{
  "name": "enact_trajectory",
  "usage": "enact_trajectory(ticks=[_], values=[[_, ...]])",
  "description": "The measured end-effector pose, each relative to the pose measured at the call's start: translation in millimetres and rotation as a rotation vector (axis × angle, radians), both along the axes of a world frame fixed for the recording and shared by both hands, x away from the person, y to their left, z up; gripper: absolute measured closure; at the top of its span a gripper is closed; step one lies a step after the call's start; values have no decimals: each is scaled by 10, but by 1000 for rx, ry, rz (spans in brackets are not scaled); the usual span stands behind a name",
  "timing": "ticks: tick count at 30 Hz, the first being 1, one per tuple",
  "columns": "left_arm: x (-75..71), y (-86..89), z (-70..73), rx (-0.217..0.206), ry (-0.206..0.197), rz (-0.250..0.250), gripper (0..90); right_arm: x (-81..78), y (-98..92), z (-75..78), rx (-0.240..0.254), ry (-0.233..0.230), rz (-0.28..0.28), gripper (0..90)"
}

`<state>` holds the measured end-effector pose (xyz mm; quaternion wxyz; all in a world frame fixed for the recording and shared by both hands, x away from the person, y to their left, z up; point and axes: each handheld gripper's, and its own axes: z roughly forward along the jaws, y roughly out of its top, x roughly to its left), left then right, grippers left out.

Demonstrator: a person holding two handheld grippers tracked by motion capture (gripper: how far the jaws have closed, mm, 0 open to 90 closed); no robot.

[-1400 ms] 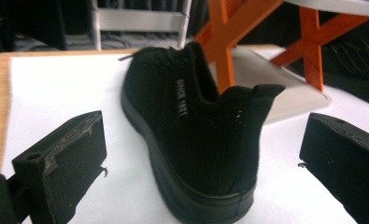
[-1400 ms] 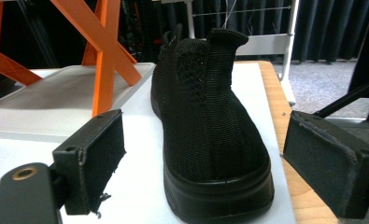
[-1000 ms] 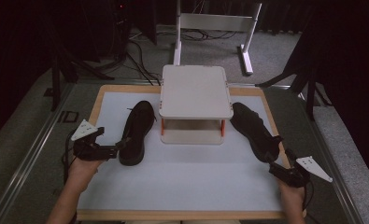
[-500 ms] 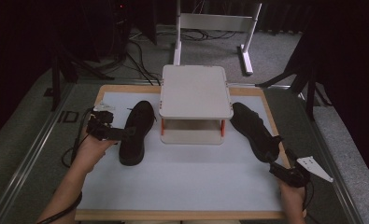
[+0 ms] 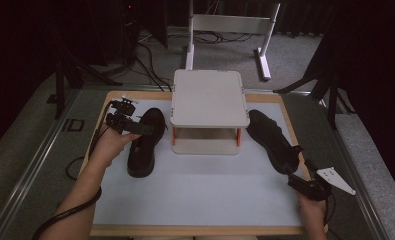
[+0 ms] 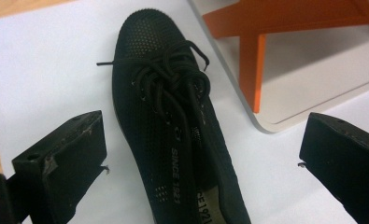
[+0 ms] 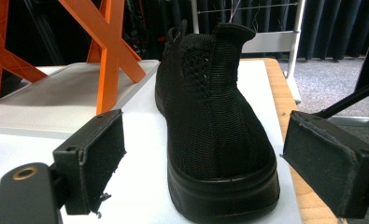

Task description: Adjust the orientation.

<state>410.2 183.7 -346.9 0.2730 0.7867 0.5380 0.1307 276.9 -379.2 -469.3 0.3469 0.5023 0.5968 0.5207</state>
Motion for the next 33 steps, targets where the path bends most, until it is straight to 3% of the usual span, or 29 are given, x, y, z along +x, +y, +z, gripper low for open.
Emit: enact_trajectory(ticks=[4, 7, 9, 13, 16, 17, 21, 23, 25, 26, 30, 33], values=[[129, -72, -31, 28, 60, 3, 10, 0, 0, 0, 0, -1, 2, 123], [220, -124, -67, 61, 91, 26, 9, -2, -1, 0, 0, -3, 5, 123], [236, -134, -77, 60, 100, 27, 9, -2, 0, -1, -1, -2, 4, 124], [327, -173, -177, 112, 165, 40, 14, -1, -2, -2, 0, -1, 10, 133], [346, -168, -251, 128, 196, 36, 75, -2, -2, -2, 0, -3, 11, 134], [352, -159, -283, 144, 201, 55, 77, -3, -3, -2, 1, -4, 11, 133], [366, -79, -351, 163, 206, 77, 216, 2, 0, -4, -1, -1, 14, 133], [366, -60, -361, 145, 213, 61, 384, 1, 3, -5, -3, -1, 15, 134], [374, -37, -373, 102, 241, 33, 478, 2, 3, -5, -4, 0, 17, 134], [378, -45, -375, 100, 243, 35, 551, 2, 3, -5, -5, -1, 15, 134], [420, -41, -398, 95, 271, 20, 694, 2, 6, -7, -8, -2, 18, 134], [434, -14, -407, 65, 285, 9, 790, 3, 9, -7, -9, 0, 19, 134]])
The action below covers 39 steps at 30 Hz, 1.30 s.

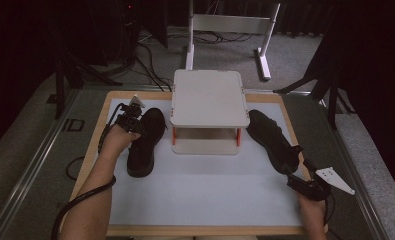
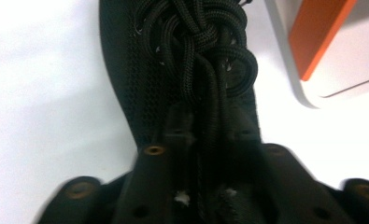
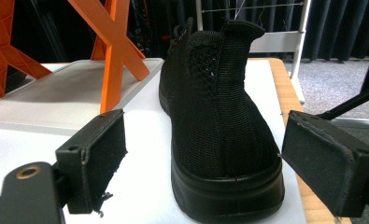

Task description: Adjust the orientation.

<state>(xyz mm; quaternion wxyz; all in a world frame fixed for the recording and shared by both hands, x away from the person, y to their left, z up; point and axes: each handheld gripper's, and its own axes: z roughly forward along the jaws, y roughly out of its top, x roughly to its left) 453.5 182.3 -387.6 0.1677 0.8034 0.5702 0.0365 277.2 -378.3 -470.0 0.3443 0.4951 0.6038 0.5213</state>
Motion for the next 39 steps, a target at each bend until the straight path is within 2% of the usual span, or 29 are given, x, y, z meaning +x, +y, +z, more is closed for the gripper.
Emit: enact_trajectory(ticks=[5, 7, 13, 19, 22, 24, 29, 31, 35, 36, 38, 39], values=[[-22, 0, 22, 3, -1, 2, 833, 0, -5, 1, 5, 3, 0, 134], [-53, -2, 49, 21, 1, -23, 834, -2, -6, 1, 7, 3, 0, 134], [-225, 59, 224, 36, -2, -96, 833, 1, -1, 0, 3, 3, 4, 134], [-491, 136, 329, 64, -26, -180, 832, 1, 3, 0, 1, 4, 9, 134], [-637, 165, 292, 64, -39, -217, 832, 3, 9, -1, -4, 7, 11, 134], [-688, 183, 240, 53, -37, -225, 831, 6, 15, -2, -10, 8, 14, 134], [-731, 188, 44, 40, 15, -256, 829, 6, 24, -2, -17, 10, 11, 134], [-746, 204, 6, 14, 8, -249, 829, 3, 26, -2, -20, 8, 7, 134], [-771, 216, -10, 2, -6, -241, 819, 7, 29, -2, -23, 11, 8, 134], [-769, 219, -5, -3, -6, -241, 806, 7, 33, -2, -26, 14, 7, 134], [-770, 227, 15, -18, -13, -251, 708, 4, 39, -2, -30, 13, 11, 134], [-771, 227, 22, -24, -16, -251, 612, 4, 41, -2, -32, 13, 11, 134]])
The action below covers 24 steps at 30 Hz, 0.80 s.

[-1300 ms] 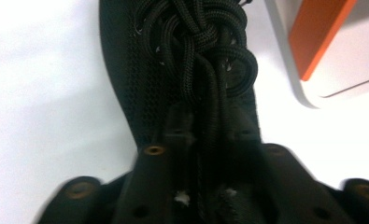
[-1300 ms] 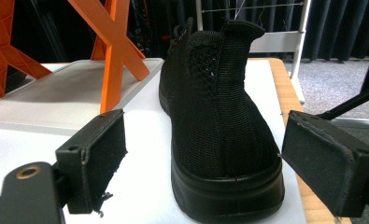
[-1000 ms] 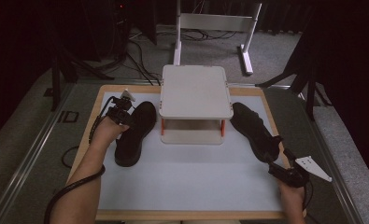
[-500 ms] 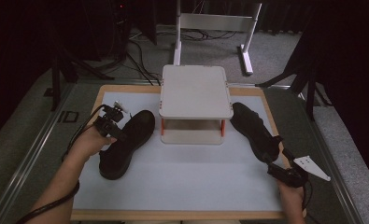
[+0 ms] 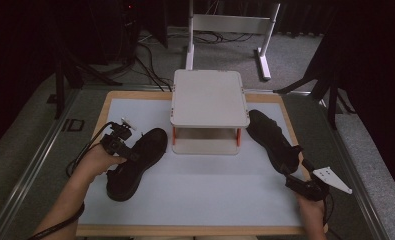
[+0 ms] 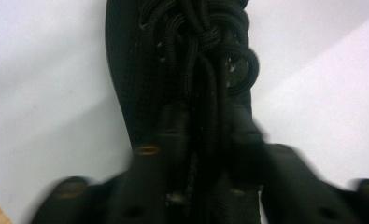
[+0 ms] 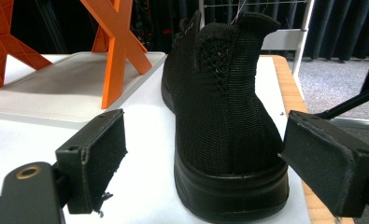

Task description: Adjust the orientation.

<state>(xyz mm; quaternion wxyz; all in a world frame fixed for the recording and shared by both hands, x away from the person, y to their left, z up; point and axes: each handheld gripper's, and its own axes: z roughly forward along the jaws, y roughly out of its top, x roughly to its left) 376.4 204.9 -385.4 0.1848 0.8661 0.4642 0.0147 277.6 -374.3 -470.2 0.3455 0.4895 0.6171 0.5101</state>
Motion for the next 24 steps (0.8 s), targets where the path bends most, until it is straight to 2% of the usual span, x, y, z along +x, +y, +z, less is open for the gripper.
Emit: enact_trajectory(ticks=[1, 3, 4, 5, 7, 14, 16, 17, 18, 19, 21, 22, 24], values=[[-10, -8, 6, 4, -3, -10, 545, 0, 0, 0, 1, 1, 1, 134], [-25, -4, 15, -36, 9, -19, 487, 1, -3, 0, 3, 2, 0, 134], [-34, 0, 20, -41, 8, -16, 447, 2, -7, 0, 6, 2, 1, 134], [-53, 12, 33, -32, -8, -8, 442, 3, -7, -1, 6, 3, 0, 134], [-96, 53, 58, -58, -24, 3, 442, 2, -8, 0, 7, 3, 0, 134], [-311, 205, 102, -94, -97, 28, 443, 3, -3, -1, 3, 4, 1, 134], [-386, 229, 116, -100, -134, 46, 442, 2, -3, -1, 2, 3, 2, 134], [-386, 229, 116, -100, -134, 46, 442, 2, -2, -1, 2, 3, 2, 134], [-444, 249, 127, -123, -156, 58, 442, 3, -1, -1, 1, 3, 1, 134], [-485, 254, 135, -122, -181, 64, 442, 2, -1, -1, 1, 3, 2, 134], [-508, 254, 138, -125, -194, 63, 442, 4, -1, -1, -1, 3, 2, 134], [-559, 264, 141, -157, -221, 76, 442, 4, -1, -1, 1, 3, 2, 134], [-614, 270, 139, -177, -255, 87, 442, 4, 0, -1, -2, 3, 2, 134]])
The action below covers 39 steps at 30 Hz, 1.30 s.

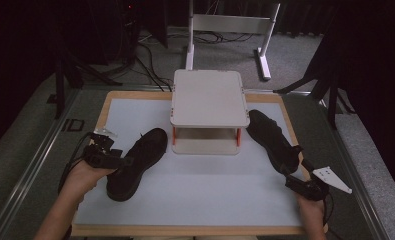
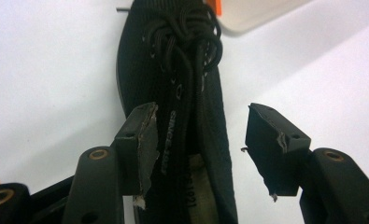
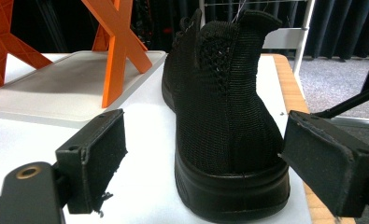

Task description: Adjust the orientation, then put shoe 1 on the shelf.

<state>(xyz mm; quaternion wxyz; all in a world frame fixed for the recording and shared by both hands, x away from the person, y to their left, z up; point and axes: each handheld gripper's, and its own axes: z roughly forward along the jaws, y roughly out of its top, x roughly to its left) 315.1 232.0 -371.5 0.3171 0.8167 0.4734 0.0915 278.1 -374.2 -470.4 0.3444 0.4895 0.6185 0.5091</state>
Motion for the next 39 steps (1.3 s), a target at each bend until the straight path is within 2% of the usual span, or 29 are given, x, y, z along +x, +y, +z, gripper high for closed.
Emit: enact_trajectory(ticks=[2, 9, 11, 13, 15, 16, 17, 18, 21, 23, 24, 25, 26, 27, 28, 29, 30, 31, 33, 35, 36, 39], values=[[-63, 6, -8, -23, -33, 12, 442, -1, 0, 0, 0, -1, 1, 134], [-316, -4, -46, -41, -192, 60, 426, 3, -3, -1, 4, 0, 3, 134], [-386, 3, -51, -56, -219, 67, 421, 2, -3, -1, 2, 0, 4, 134], [-479, 5, -62, -57, -284, 90, 422, 4, 0, -1, 1, 1, 5, 134], [-511, 10, -67, -64, -296, 100, 421, 4, 1, -1, 1, 2, 8, 134], [-623, 2, -83, -69, -372, 128, 421, 4, 3, -2, 0, 3, 8, 134], [-623, 2, -83, -69, -372, 128, 418, 4, 4, -1, -1, 3, 9, 134], [-742, -11, -117, -82, -435, 160, 380, 3, 4, -2, -2, 3, 9, 134], [-831, -19, -205, -113, -458, 165, 381, 3, 5, -2, -2, 4, 10, 134], [-844, -27, -230, -114, -459, 157, 365, 2, 7, -1, -4, 3, 10, 134], [-875, -45, -288, -101, -473, 166, 323, 3, 8, -2, -6, 5, 11, 134], [-889, -56, -319, -89, -475, 167, 321, 3, 9, -2, -7, 3, 10, 134], [-904, -65, -337, -81, -496, 185, 295, 3, 10, -2, -6, 3, 13, 134], [-923, -67, -362, -83, -513, 184, 291, 3, 11, -2, -7, 4, 13, 134], [-930, -67, -378, -76, -519, 196, 291, 3, 11, -1, -7, 3, 12, 134], [-951, -63, -408, -77, -543, 215, 291, 3, 10, -2, -6, 4, 14, 134], [-955, -57, -428, -86, -548, 210, 292, 3, 12, -2, -7, 4, 13, 134], [-963, -52, -469, -89, -561, 227, 291, 2, 13, -1, -8, 3, 13, 134], [-965, -37, -545, -126, -555, 222, 292, 2, 15, -2, -10, 3, 14, 134], [-967, -45, -575, -118, -565, 238, 292, 2, 15, -2, -10, 3, 14, 134], [-963, -41, -633, -128, -565, 238, 292, 2, 15, -2, -10, 3, 15, 134], [-942, -7, -783, -166, -594, 307, 294, 1, 12, -2, -8, 3, 12, 134]])
